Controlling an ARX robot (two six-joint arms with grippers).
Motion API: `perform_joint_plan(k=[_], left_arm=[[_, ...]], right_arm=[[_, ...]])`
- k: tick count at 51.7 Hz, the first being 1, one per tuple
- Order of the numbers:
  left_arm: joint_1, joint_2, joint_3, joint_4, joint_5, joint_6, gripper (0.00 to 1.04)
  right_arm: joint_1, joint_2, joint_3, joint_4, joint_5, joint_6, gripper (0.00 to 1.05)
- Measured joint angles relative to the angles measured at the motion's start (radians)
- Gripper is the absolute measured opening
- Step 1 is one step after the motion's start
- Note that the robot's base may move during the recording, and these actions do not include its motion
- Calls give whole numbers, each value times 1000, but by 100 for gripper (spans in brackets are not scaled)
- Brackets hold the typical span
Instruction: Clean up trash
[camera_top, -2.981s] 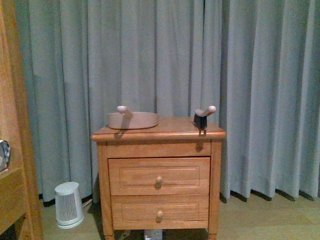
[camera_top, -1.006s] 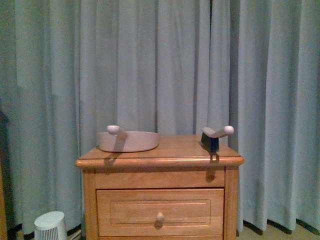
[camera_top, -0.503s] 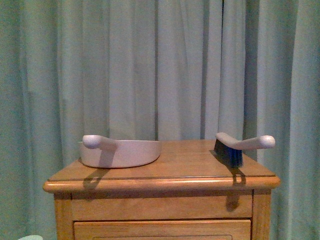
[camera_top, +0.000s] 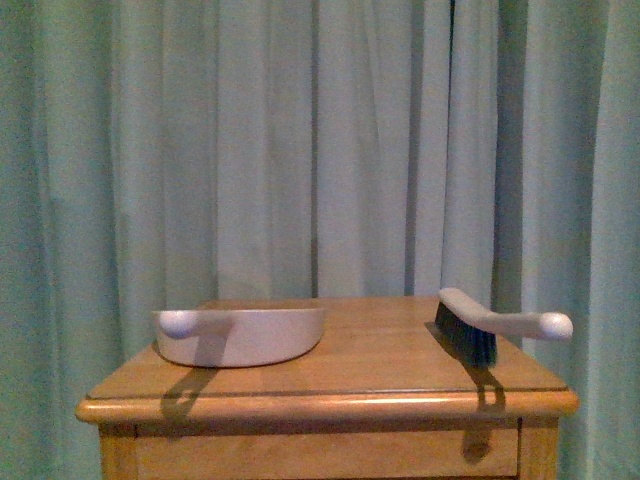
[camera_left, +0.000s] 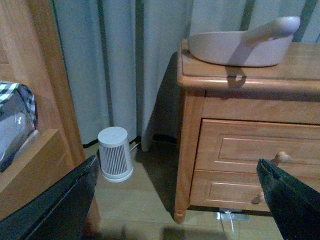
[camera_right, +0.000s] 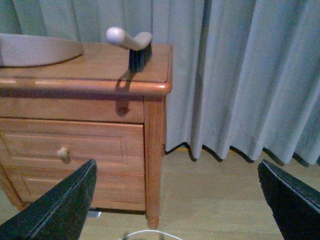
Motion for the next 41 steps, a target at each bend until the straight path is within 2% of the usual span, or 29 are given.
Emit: perform_joint_plan(k=[36,41], left_arm=[[0,0,0,0,-1,0,97],[30,31,4,-41,169,-98,97]], right_arm=[[0,0,0,0,0,0,97],[0,0,0,0,0,0,97]])
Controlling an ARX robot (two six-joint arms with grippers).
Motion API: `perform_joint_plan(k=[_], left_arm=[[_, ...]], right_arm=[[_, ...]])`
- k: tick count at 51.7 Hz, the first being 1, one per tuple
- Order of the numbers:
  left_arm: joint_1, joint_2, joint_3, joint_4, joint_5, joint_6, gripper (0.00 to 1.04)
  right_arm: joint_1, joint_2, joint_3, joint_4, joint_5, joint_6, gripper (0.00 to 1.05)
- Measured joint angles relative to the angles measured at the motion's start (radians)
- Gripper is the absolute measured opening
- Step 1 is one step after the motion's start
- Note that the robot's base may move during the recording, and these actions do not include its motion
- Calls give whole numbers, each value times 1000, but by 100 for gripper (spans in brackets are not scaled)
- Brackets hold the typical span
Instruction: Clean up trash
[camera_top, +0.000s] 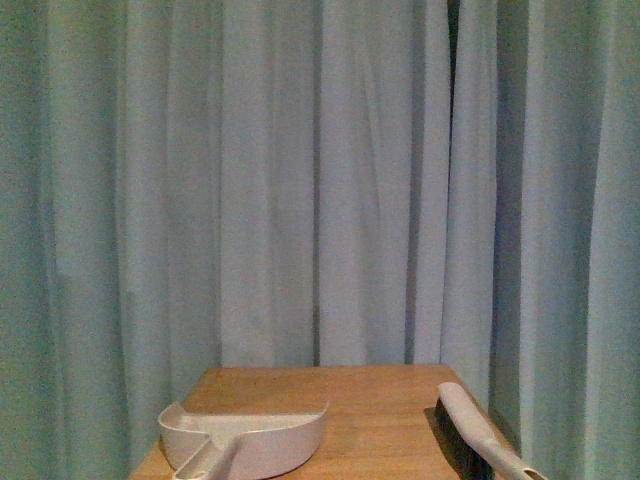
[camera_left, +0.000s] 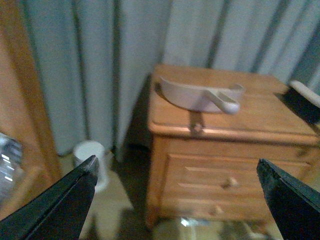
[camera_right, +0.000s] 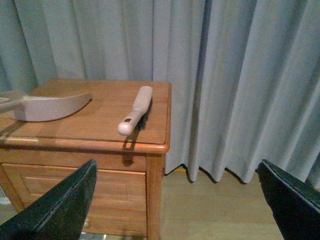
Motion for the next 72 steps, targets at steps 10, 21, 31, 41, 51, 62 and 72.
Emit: perform_joint_plan(k=[10,21,31,41,51,62,72], left_arm=[[32,225,40,90,106,-108,97],[-36,683,335,115,39,11,97],[-229,1021,744,-155,-61,154,97],[-361,1257,1039,-289,-166,181,97],[-459,1489,1273,-324,-238,167,97],[-473,1659,1331,-266,-294,163,97],[-435,1754,1407,-240,-327,176,97]], right_arm=[[0,0,0,0,0,0,97],[0,0,0,0,0,0,97],[0,0,0,0,0,0,97],[0,0,0,0,0,0,97],[0,0,0,0,0,0,97],[0,0,0,0,0,0,97],[0,0,0,0,0,0,97]])
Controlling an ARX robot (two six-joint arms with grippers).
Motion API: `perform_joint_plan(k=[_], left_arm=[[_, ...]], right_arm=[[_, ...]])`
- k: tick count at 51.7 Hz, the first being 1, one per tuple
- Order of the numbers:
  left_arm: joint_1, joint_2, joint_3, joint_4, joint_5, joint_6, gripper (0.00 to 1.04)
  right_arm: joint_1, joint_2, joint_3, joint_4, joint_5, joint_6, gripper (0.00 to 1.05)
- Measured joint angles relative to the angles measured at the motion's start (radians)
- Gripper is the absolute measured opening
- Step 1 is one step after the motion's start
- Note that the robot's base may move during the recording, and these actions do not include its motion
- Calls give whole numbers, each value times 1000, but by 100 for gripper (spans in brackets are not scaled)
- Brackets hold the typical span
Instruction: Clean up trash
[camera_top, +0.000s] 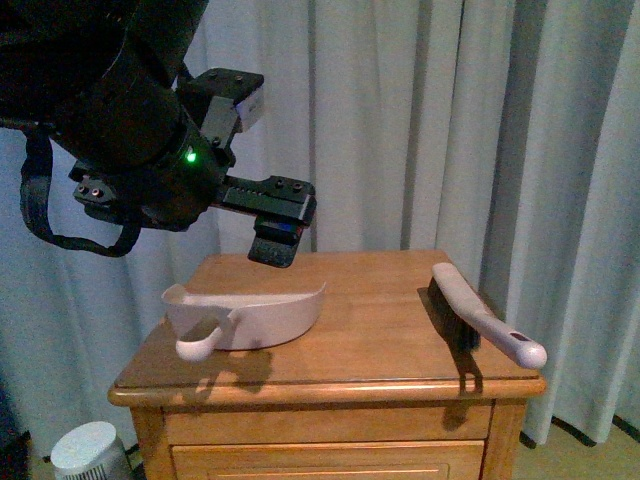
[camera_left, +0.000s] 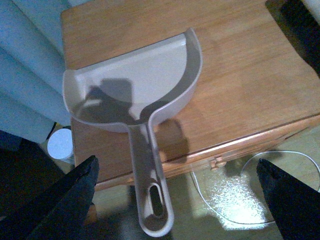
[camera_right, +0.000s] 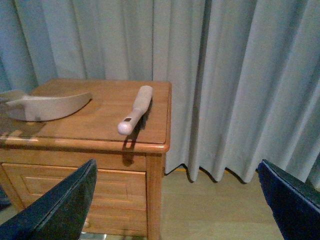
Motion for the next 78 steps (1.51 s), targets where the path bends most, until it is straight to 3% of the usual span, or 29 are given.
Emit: perform_joint_plan(k=[78], left_arm=[[112,230,-87,190,23,-48,97]], right_arm=[[0,0,0,0,0,0,97]])
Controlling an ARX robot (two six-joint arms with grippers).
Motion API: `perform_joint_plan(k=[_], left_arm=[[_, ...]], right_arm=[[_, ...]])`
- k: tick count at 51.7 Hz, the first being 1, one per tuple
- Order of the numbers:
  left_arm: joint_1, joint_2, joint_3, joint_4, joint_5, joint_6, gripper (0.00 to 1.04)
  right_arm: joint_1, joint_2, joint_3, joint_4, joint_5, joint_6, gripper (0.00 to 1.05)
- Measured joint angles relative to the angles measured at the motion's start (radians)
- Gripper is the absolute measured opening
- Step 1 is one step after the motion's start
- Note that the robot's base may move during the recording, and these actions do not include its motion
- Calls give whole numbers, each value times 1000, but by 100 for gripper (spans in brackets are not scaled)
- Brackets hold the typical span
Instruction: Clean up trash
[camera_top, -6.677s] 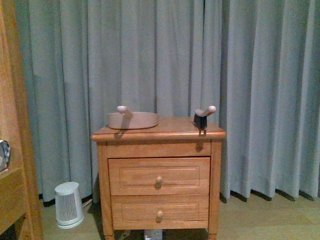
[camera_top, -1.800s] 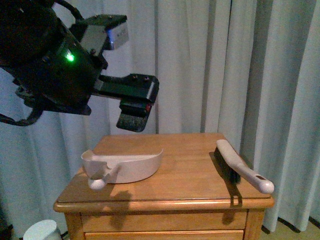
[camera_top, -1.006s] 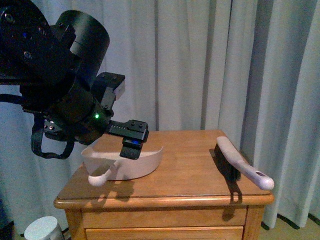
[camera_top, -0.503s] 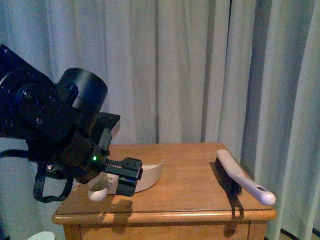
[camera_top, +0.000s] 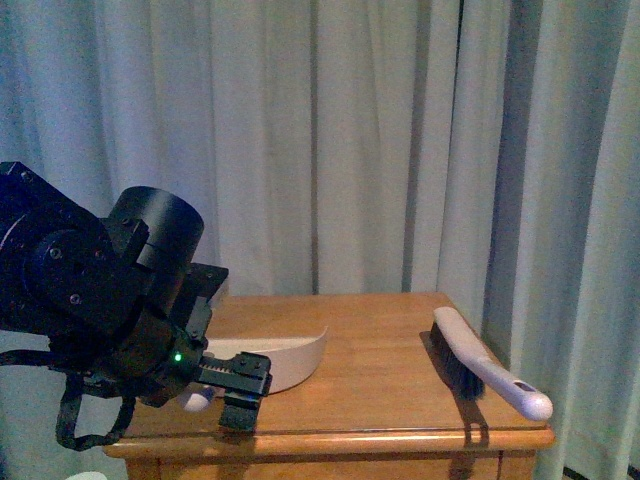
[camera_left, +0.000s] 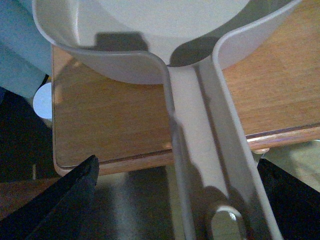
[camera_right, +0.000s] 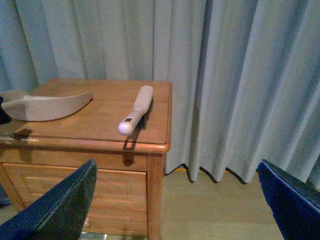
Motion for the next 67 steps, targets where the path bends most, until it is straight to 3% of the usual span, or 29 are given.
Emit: perform_joint_plan(k=[18,25,35,53,67], left_arm=[[-5,2,0,6,3,2,97],[-5,9,0,2,2,4,73],[-8,11,0,-7,0,4,28],[-2,2,0,2,7,19,27],[13,-146,-42,69,68,62,27]], right_arm=[[0,0,0,0,0,0,97],[0,0,0,0,0,0,97],[0,0,0,0,0,0,97],[0,0,0,0,0,0,97],[0,0,0,0,0,0,97]])
